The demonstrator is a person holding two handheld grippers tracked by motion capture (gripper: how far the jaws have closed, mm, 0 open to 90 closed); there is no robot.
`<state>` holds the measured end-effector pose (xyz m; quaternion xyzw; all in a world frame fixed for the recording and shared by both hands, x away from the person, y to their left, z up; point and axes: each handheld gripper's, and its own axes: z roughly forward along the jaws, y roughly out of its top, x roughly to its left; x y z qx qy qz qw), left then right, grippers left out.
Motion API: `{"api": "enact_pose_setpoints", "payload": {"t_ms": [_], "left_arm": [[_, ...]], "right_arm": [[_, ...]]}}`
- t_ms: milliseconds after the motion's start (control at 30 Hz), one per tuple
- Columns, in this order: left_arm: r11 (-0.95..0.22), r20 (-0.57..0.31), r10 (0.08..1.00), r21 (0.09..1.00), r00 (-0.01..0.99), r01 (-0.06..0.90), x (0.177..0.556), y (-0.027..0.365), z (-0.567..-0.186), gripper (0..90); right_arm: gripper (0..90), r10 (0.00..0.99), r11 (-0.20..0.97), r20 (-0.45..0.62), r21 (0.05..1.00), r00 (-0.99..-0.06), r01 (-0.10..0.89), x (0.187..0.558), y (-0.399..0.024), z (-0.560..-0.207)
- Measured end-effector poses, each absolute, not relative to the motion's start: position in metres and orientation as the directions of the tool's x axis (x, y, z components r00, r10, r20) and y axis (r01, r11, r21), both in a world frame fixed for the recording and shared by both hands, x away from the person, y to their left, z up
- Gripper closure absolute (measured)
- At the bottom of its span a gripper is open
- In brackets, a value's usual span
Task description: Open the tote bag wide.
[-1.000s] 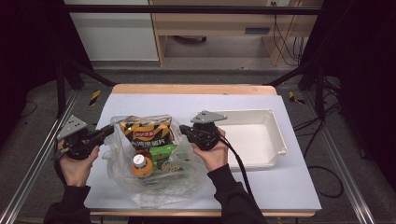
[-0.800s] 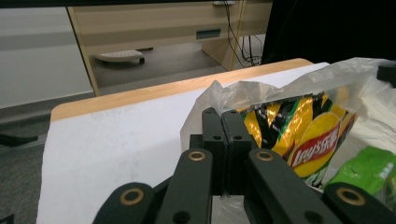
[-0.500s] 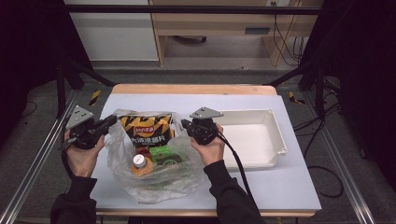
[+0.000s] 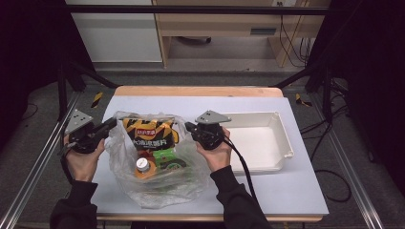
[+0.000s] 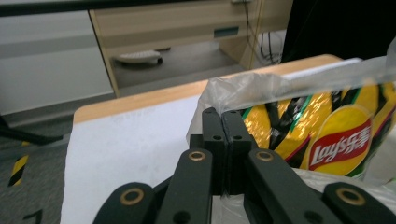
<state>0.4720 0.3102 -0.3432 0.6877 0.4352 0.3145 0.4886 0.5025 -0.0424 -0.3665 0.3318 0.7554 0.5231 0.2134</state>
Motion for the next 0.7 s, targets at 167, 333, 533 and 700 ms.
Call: {"api": "enact_pose_setpoints", "payload": {"t_ms": [167,333,533,700], "left_arm": [[-0.174,0.047,0.916,0.942,0.399,0.287,0.481,0.302,-0.341,89.7],[-0.178,0.039,0.920,0.928,0.391,0.326,0.491,0.303,-0.348,89.7],[-0.171,0.012,0.931,0.897,0.365,0.407,0.499,0.310,-0.366,89.7],[-0.161,-0.031,0.925,0.871,0.379,0.464,0.498,0.315,-0.390,89.6]], "right_arm": [[88.0,0.780,0.212,-0.019,0.949,-0.626,0.235,0.510,-0.037,-0.366],[90.0,0.780,0.307,-0.038,0.893,-0.625,0.329,0.527,-0.027,-0.384],[90.0,0.730,0.369,-0.017,0.852,-0.683,0.373,0.520,-0.020,-0.397],[87.8,0.720,0.382,-0.012,0.841,-0.694,0.382,0.513,-0.023,-0.405]]}}
